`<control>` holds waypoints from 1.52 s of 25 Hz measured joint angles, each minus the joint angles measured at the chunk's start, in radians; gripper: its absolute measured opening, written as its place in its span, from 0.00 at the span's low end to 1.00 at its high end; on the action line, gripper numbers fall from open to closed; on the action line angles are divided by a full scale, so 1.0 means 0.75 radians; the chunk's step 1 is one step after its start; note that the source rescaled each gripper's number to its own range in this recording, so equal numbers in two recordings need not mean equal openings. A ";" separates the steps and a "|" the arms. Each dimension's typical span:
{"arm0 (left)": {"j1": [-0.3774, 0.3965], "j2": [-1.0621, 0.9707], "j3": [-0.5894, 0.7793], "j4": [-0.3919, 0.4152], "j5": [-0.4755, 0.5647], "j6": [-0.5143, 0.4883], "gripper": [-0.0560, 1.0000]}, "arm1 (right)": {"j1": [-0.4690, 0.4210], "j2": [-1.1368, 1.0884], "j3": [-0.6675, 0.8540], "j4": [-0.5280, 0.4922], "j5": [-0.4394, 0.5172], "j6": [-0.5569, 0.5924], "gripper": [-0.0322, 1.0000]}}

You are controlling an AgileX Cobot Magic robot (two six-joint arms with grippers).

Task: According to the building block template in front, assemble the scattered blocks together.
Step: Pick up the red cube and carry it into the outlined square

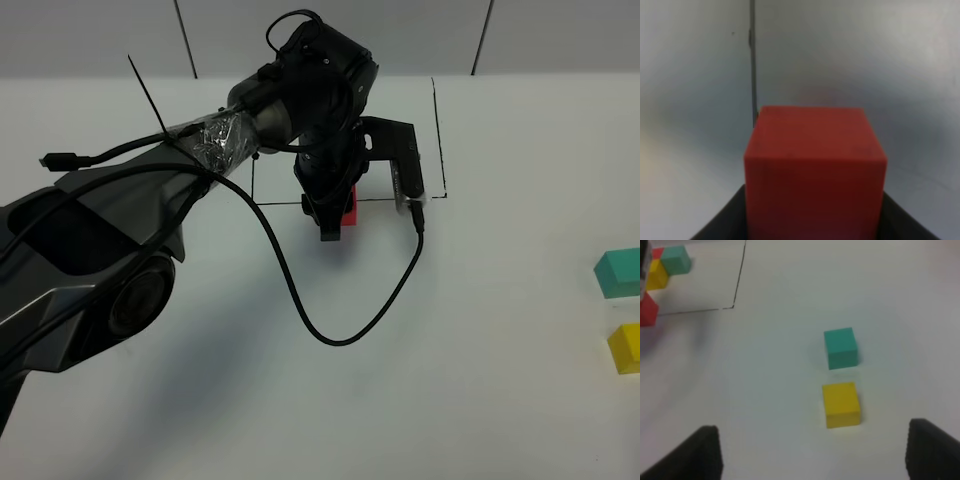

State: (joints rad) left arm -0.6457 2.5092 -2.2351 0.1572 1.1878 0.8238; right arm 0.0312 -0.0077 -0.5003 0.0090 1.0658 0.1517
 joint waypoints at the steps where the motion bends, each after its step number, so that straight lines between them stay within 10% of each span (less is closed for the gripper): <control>1: 0.000 0.000 0.000 0.001 0.000 0.003 0.07 | 0.000 0.000 0.000 0.000 0.000 0.000 0.57; 33: 0.000 0.058 -0.011 -0.076 0.000 0.091 0.07 | 0.000 0.000 0.000 0.000 0.000 0.000 0.57; 38: 0.000 0.047 -0.011 -0.080 0.000 0.088 0.42 | 0.000 0.000 0.000 0.000 0.000 0.000 0.57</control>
State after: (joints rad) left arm -0.6457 2.5444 -2.2435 0.0975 1.1878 0.8901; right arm 0.0312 -0.0077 -0.5003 0.0090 1.0658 0.1517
